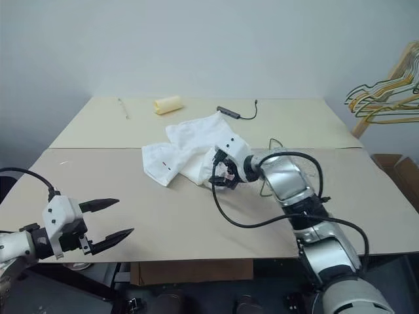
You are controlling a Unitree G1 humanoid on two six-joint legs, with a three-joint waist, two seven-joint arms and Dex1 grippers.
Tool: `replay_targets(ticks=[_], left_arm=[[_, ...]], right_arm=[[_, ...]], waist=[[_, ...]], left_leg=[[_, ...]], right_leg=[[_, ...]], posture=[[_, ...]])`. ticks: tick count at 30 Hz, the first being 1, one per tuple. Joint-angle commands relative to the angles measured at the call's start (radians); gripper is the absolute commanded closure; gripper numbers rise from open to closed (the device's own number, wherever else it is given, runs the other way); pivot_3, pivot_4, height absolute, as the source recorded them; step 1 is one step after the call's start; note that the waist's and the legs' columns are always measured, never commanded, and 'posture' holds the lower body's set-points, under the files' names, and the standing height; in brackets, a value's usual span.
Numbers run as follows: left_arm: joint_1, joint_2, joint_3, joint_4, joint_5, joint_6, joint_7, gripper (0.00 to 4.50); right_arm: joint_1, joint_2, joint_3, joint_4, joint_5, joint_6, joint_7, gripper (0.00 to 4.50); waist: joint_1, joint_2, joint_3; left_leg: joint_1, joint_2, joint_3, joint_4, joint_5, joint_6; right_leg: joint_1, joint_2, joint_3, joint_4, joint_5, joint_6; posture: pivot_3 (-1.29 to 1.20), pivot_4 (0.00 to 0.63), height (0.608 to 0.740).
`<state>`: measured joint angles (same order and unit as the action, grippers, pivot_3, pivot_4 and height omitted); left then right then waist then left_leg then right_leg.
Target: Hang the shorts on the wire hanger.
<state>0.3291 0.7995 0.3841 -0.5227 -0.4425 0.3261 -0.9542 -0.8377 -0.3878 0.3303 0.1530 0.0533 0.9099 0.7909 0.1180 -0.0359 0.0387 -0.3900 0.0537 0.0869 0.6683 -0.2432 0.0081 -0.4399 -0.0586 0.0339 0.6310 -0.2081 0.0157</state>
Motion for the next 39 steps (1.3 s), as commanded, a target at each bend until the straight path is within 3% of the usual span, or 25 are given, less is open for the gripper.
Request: replay_targets(ticks=[1,8,12,18,23,34,39], left_arm=[[-0.007,0.015,0.0,-0.009,0.008,-0.017,-0.007,0.0],[-0.017,0.006,-0.003,0.011,0.023,-0.029,0.0,0.0],[-0.119,-0.015,-0.072,0.084,0.101,-0.048,0.074,0.0],[-0.411,-0.17,-0.227,0.328,0.217,-0.108,0.226,0.0],[-0.58,-0.273,-0.339,0.526,0.266,-0.164,0.233,0.0],[-0.819,-0.373,-0.473,0.916,0.422,-0.207,0.308,0.0],[-0.817,-0.354,-0.488,0.894,0.427,-0.153,0.275,1.16]], right_arm=[[-0.052,0.033,-0.031,0.099,-0.009,0.006,-0.056,0.64],[-0.063,0.057,-0.058,0.115,0.018,0.01,-0.069,3.09],[-0.044,0.053,-0.051,0.073,0.027,0.027,-0.061,4.49],[-0.002,0.047,-0.037,-0.015,0.024,0.045,-0.071,4.49],[0.014,0.059,-0.048,-0.045,0.021,0.059,-0.105,4.49],[0.025,0.057,-0.049,-0.079,0.033,0.073,-0.124,4.49],[0.033,0.051,-0.044,-0.082,0.032,0.068,-0.13,4.5]], waist=[[-0.001,0.0,0.0],[-0.003,0.0,0.0],[-0.002,0.001,0.0],[0.004,-0.001,-0.001],[0.001,-0.002,-0.002],[-0.023,-0.002,-0.002],[-0.032,-0.002,-0.002]], left_leg=[[0.0,0.0,0.0,0.0,0.0,0.0],[-0.001,0.0,0.0,0.0,0.0,0.0],[-0.001,0.0,-0.001,-0.001,0.0,0.0],[0.0,-0.001,-0.001,0.0,0.001,-0.001],[-0.001,-0.001,-0.001,0.0,0.001,-0.001],[-0.002,-0.002,-0.003,0.0,0.001,-0.001],[-0.003,-0.002,-0.003,0.0,0.001,-0.001]], right_leg=[[0.0,0.0,0.0,0.0,0.001,0.001],[-0.001,0.0,0.0,0.0,0.002,0.002],[-0.001,0.0,0.0,0.0,0.001,0.002],[0.001,0.0,0.0,0.0,0.003,0.003],[0.001,0.001,0.0,0.0,0.003,0.003],[0.001,0.001,0.0,-0.001,0.004,0.003],[0.001,0.001,0.001,-0.001,0.004,0.003]], posture=[[0.21,0.0,0.74],[0.21,0.0,0.74],[0.2,0.0,0.74],[0.18,0.0,0.74],[0.16,0.0,0.74],[0.14,0.0,0.74],[0.14,0.0,0.74]])
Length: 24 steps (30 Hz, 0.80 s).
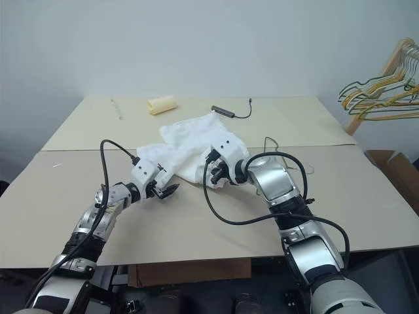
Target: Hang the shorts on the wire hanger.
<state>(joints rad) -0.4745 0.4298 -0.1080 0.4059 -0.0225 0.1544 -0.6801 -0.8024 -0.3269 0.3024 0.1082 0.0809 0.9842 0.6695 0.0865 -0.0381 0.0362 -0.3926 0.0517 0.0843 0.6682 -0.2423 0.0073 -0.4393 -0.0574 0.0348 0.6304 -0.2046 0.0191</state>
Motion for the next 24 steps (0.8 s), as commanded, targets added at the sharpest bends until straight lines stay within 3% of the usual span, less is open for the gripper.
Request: replay_targets(ticks=[1,7,9,11,16,24], left_arm=[[-0.01,0.018,0.007,-0.036,0.011,0.022,0.007,1.46],[0.002,0.031,0.031,-0.061,0.01,0.034,0.028,3.33],[0.011,0.049,0.043,-0.082,0.015,0.032,0.032,4.06],[0.024,0.081,0.049,-0.108,0.026,0.027,0.031,4.48],[0.083,0.197,0.062,-0.183,0.063,-0.052,0.017,4.48],[0.337,0.49,0.201,-0.351,-0.014,-0.307,-0.202,4.48]], right_arm=[[-0.002,-0.011,-0.015,-0.036,0.003,-0.008,-0.011,4.5],[0.005,-0.023,0.011,-0.027,-0.022,-0.06,-0.018,4.5],[0.022,-0.051,0.056,-0.032,-0.069,-0.154,-0.018,4.5],[0.036,-0.077,0.091,-0.035,-0.105,-0.236,-0.014,4.5],[0.069,-0.135,0.128,-0.052,-0.184,-0.468,-0.02,4.5],[0.153,-0.331,0.247,-0.084,-0.466,-1.116,-0.071,4.5]], waist=[[-0.001,0.0,0.0],[-0.005,0.0,0.0],[-0.008,0.0,0.0],[-0.01,0.0,0.0],[-0.023,0.0,0.0],[-0.036,0.0,0.0]], left_leg=[[0.0,0.0,0.0,0.0,0.0,0.0],[0.0,0.0,0.0,0.0,0.0,0.0],[0.0,0.0,0.0,0.0,0.0,0.0],[0.0,0.0,0.0,0.0,0.0,0.0],[0.0,0.0,0.0,0.0,0.0,0.0],[0.0,0.0,0.001,-0.001,0.0,0.0]], right_leg=[[0.0,0.0,0.0,0.0,0.0,0.0],[0.0,0.0,0.0,0.0,0.0,0.0],[0.0,0.0,0.0,0.0,0.0,0.0],[0.0,0.0,0.0,0.0,0.0,0.0],[0.0,0.0,0.0,0.0,0.0,0.0],[-0.001,-0.002,0.0,-0.001,-0.001,0.0]], posture=[[0.14,0.0,0.74],[0.15,0.0,0.74],[0.15,0.0,0.74],[0.15,0.0,0.74],[0.15,0.0,0.74],[0.14,0.0,0.74]])
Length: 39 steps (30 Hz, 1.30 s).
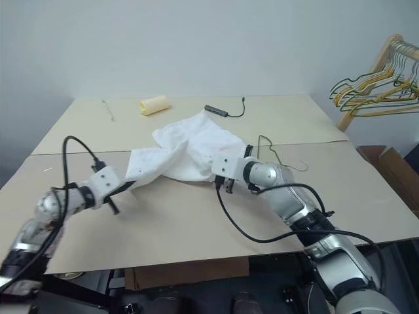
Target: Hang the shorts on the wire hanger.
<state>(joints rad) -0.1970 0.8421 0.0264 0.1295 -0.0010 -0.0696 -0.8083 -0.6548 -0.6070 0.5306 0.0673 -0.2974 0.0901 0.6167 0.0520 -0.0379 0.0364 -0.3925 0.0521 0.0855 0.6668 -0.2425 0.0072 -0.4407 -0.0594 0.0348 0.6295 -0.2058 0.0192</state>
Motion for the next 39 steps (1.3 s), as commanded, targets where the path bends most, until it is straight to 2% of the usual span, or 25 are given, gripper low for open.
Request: replay_targets(ticks=[1,7,11,16,21,25,28,33,36,37,38,39], left_arm=[[0.112,0.115,0.098,-0.093,-0.05,-0.102,-0.107,4.48],[0.399,0.265,0.212,-0.244,-0.088,-0.142,-0.268,4.48],[0.524,0.308,0.269,-0.353,-0.101,-0.1,-0.341,4.48],[0.665,0.376,0.337,-0.45,-0.046,-0.044,-0.445,4.48],[0.718,0.387,0.39,-0.489,-0.02,-0.002,-0.498,4.48],[0.667,0.359,0.365,-0.497,-0.065,0.013,-0.487,4.48],[0.633,0.335,0.342,-0.503,-0.124,0.028,-0.501,3.85],[0.625,0.341,0.331,-0.446,-0.109,0.017,-0.525,2.21],[0.633,0.35,0.378,-0.444,-0.14,0.036,-0.562,1.25],[0.632,0.351,0.407,-0.448,-0.163,0.054,-0.58,0.87],[0.632,0.351,0.427,-0.452,-0.178,0.066,-0.593,0.58],[0.635,0.352,0.449,-0.458,-0.191,0.077,-0.608,0.21]], right_arm=[[0.018,-0.077,0.032,-0.054,-0.124,-0.292,-0.022,4.5],[0.049,-0.142,0.073,-0.022,-0.246,-0.583,-0.017,4.5],[0.036,-0.143,0.08,0.035,-0.303,-0.687,-0.008,4.5],[0.006,-0.143,0.081,0.102,-0.368,-0.813,-0.021,4.5],[0.006,-0.152,0.069,0.143,-0.364,-0.875,0.005,4.5],[0.023,-0.15,0.062,0.144,-0.344,-0.884,0.032,4.5],[0.028,-0.161,0.068,0.144,-0.36,-0.923,0.032,3.57],[0.049,-0.173,0.044,0.115,-0.276,-0.928,0.073,1.77],[0.077,-0.221,0.021,0.072,-0.137,-0.892,0.163,0.72],[0.097,-0.258,0.007,0.036,-0.024,-0.85,0.225,0.31],[0.112,-0.284,-0.003,0.008,0.055,-0.818,0.27,0.03],[0.124,-0.305,-0.021,-0.015,0.128,-0.786,0.302,0.0]], waist=[[-0.004,0.0,0.0],[-0.014,0.0,0.0],[-0.013,0.0,0.0],[-0.015,0.0,0.0],[-0.015,0.0,0.0],[-0.015,0.0,0.0],[-0.016,0.0,0.0],[-0.019,0.0,0.0],[-0.027,0.0,0.0],[-0.028,0.0,0.0],[-0.027,-0.001,0.0],[-0.028,-0.001,0.0]], left_leg=[[0.0,0.0,0.001,0.0,0.0,0.0],[0.003,0.001,0.004,0.0,0.0,0.0],[0.005,0.002,0.005,0.0,0.0,0.0],[0.007,0.002,0.006,0.001,0.0,0.0],[0.007,0.002,0.006,0.001,0.0,0.0],[0.007,0.002,0.005,0.001,0.0,0.0],[0.008,0.002,0.006,0.001,0.0,0.0],[0.008,0.002,0.006,0.001,0.0,0.0],[0.008,0.002,0.006,0.001,0.0,0.001],[0.008,0.002,0.006,0.001,0.0,0.001],[0.009,0.002,0.006,0.001,0.0,0.001],[0.008,0.002,0.005,0.001,0.0,0.001]], right_leg=[[0.0,0.0,0.0,0.0,-0.001,0.0],[0.001,-0.001,0.001,0.0,-0.008,0.001],[0.001,-0.001,0.001,0.002,-0.009,0.0],[0.003,-0.001,0.002,0.003,-0.009,-0.001],[0.003,-0.001,0.002,0.002,-0.01,-0.002],[0.003,0.0,0.002,0.003,-0.01,-0.002],[0.004,-0.001,0.002,0.003,-0.01,-0.002],[0.004,0.0,0.002,0.003,-0.01,-0.002],[0.004,0.0,0.003,0.003,-0.01,-0.002],[0.004,0.0,0.003,0.003,-0.01,-0.002],[0.005,-0.001,0.003,0.003,-0.01,-0.002],[0.005,-0.001,0.002,0.002,-0.01,-0.002]], posture=[[0.14,0.0,0.74],[0.14,0.0,0.74],[0.14,0.0,0.74],[0.14,0.0,0.74],[0.13,0.0,0.74],[0.13,0.0,0.74],[0.12,0.0,0.74],[0.1,0.0,0.74],[0.1,0.0,0.74],[0.1,0.0,0.74],[0.1,0.0,0.74],[0.1,0.0,0.74]])
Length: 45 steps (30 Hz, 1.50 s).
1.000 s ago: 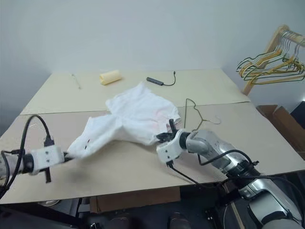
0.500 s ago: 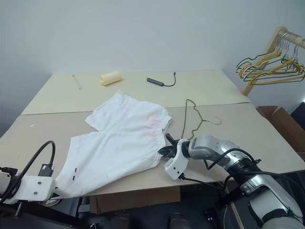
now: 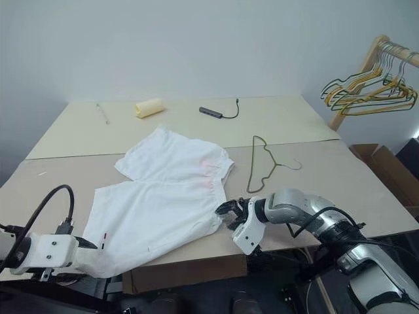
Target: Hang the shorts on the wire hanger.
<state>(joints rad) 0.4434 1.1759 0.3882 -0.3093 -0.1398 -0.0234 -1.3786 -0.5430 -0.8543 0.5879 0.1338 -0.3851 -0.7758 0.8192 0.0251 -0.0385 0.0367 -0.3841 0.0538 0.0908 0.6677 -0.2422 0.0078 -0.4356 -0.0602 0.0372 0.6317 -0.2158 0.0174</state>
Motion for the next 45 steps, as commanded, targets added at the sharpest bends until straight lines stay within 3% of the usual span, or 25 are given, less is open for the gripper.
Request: replay_targets(ticks=[1,4,6,8,11,13,18,22,29,35,40,45], left_arm=[[-0.005,0.014,0.112,-0.025,-0.075,0.043,-0.055,0.07],[-0.054,-0.017,0.171,-0.056,-0.215,0.129,-0.07,0.07],[-0.128,-0.05,0.168,-0.061,-0.33,0.202,-0.037,0.07],[-0.18,-0.078,0.154,-0.063,-0.387,0.25,-0.01,0.07],[-0.293,-0.164,0.061,-0.077,-0.407,0.292,0.116,0.07],[-0.345,-0.201,0.02,-0.089,-0.406,0.318,0.165,0.07],[-0.384,-0.24,-0.08,-0.132,-0.373,0.315,0.208,0.07],[-0.386,-0.24,-0.109,-0.134,-0.349,0.291,0.211,0.07],[-0.398,-0.24,-0.122,-0.119,-0.34,0.267,0.219,0.07],[-0.388,-0.242,-0.108,-0.113,-0.339,0.256,0.213,0.07],[-0.392,-0.247,-0.114,-0.114,-0.333,0.244,0.223,0.07],[-0.424,-0.266,-0.124,-0.126,-0.343,0.254,0.255,0.07]], right_arm=[[0.025,-0.065,-0.111,-0.106,0.291,0.15,0.121,0.0],[0.023,-0.06,-0.211,-0.16,0.432,0.498,0.167,0.0],[-0.003,-0.039,-0.248,-0.164,0.506,0.782,0.192,0.0],[-0.019,-0.013,-0.274,-0.169,0.535,0.949,0.193,0.0],[-0.111,0.153,-0.336,-0.067,0.555,1.319,0.018,0.0],[-0.153,0.24,-0.367,-0.01,0.546,1.457,-0.067,0.0],[-0.189,0.395,-0.354,0.159,0.44,1.485,-0.267,0.0],[-0.206,0.457,-0.382,0.273,0.425,1.472,-0.323,0.0],[-0.142,0.383,-0.374,0.267,0.375,1.457,-0.305,0.0],[-0.095,0.299,-0.445,0.153,0.432,1.48,-0.234,0.0],[-0.155,0.354,-0.512,0.125,0.499,1.538,-0.229,0.0],[-0.27,0.453,-0.519,0.323,0.486,1.555,-0.288,0.0]], waist=[[-0.003,0.0,0.0],[-0.014,0.0,0.0],[-0.016,0.0,0.0],[-0.016,0.001,0.001],[-0.019,0.001,0.0],[-0.02,0.001,0.0],[-0.013,0.001,0.0],[-0.016,0.001,0.0],[-0.016,0.001,0.0],[-0.02,0.001,0.0],[-0.049,0.001,0.0],[-0.06,0.001,0.0]], left_leg=[[0.001,0.0,0.0,0.0,0.0,0.0],[0.004,0.001,0.0,0.0,0.0,0.0],[0.009,0.002,0.0,0.0,0.0,0.0],[0.014,0.003,-0.001,0.0,0.0,0.0],[0.016,0.005,0.0,0.0,0.0,-0.001],[0.015,0.005,0.0,0.0,0.0,-0.001],[0.013,0.005,0.0,0.0,-0.003,-0.004],[0.002,0.003,-0.001,0.0,-0.004,-0.006],[0.0,0.0,-0.002,0.0,-0.004,-0.005],[0.001,-0.001,-0.003,0.0,-0.003,-0.005],[0.002,0.0,-0.004,0.0,-0.003,-0.005],[0.006,0.0,-0.004,0.0,-0.002,-0.003]], right_leg=[[0.001,0.0,0.0,0.0,0.0,0.0],[0.003,0.0,0.0,0.001,0.0,0.0],[0.007,0.001,0.0,0.001,0.0,0.0],[0.011,0.001,0.0,0.002,0.0,0.0],[0.012,0.003,-0.001,0.002,0.0,-0.001],[0.011,0.004,-0.001,0.004,0.0,-0.002],[0.007,0.005,-0.001,0.01,0.002,-0.005],[-0.002,0.005,0.001,0.011,0.001,-0.004],[-0.004,0.003,0.001,0.01,0.001,-0.002],[-0.003,0.002,0.002,0.01,0.0,0.001],[-0.003,0.004,0.003,0.012,-0.002,0.004],[0.0,0.005,0.004,0.014,-0.002,0.004]], posture=[[0.1,0.0,0.74],[0.1,0.0,0.74],[0.1,0.0,0.74],[0.1,0.0,0.74],[0.09,0.0,0.74],[0.09,0.0,0.74],[0.07,0.0,0.74],[0.08,0.0,0.74],[0.07,0.0,0.74],[0.07,0.0,0.74],[0.07,0.0,0.74],[0.08,0.0,0.74]])
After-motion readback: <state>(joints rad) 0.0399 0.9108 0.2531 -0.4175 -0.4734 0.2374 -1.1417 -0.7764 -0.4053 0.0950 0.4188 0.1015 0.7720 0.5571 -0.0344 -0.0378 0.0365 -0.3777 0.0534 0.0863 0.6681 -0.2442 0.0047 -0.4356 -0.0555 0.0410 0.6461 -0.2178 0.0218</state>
